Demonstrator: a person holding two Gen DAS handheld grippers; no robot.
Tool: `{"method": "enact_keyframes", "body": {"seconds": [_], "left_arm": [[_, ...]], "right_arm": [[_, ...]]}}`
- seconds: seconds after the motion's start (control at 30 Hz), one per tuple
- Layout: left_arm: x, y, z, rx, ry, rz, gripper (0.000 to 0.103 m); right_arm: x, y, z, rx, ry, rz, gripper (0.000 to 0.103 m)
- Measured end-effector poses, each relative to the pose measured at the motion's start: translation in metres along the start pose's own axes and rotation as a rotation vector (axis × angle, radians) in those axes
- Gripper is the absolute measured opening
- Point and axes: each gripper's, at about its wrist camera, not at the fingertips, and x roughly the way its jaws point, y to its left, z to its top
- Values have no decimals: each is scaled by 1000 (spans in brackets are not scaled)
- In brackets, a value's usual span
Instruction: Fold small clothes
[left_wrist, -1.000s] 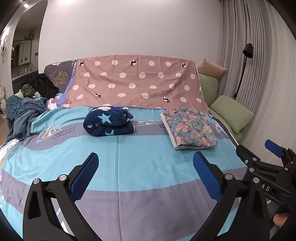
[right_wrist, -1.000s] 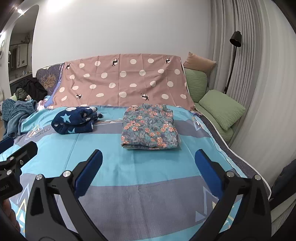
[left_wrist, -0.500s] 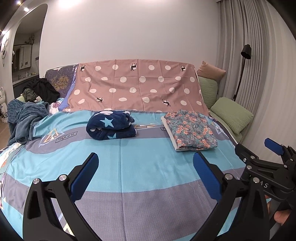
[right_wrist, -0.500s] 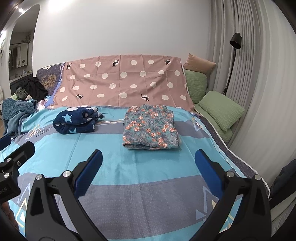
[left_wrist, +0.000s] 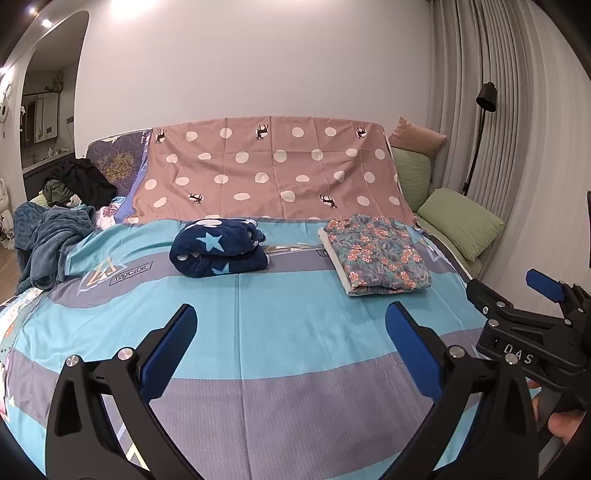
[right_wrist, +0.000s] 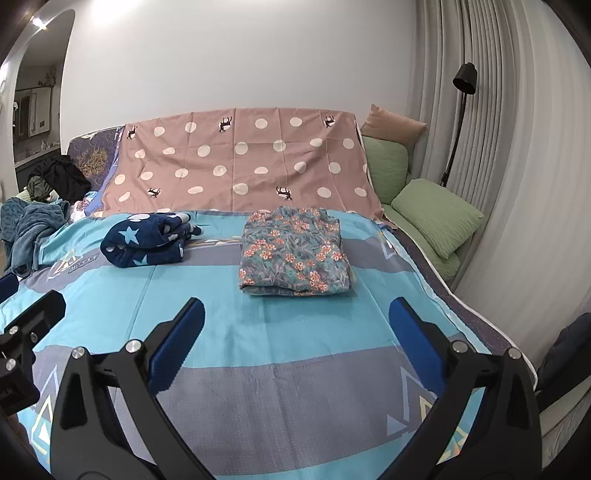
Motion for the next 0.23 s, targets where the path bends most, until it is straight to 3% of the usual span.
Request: {"method": "enact_keyframes", "body": {"seconds": [0.23], "left_arm": [[-1, -1, 0, 3, -2, 2, 102]], "right_arm": [[0, 0, 0, -2, 1, 3, 101]]}}
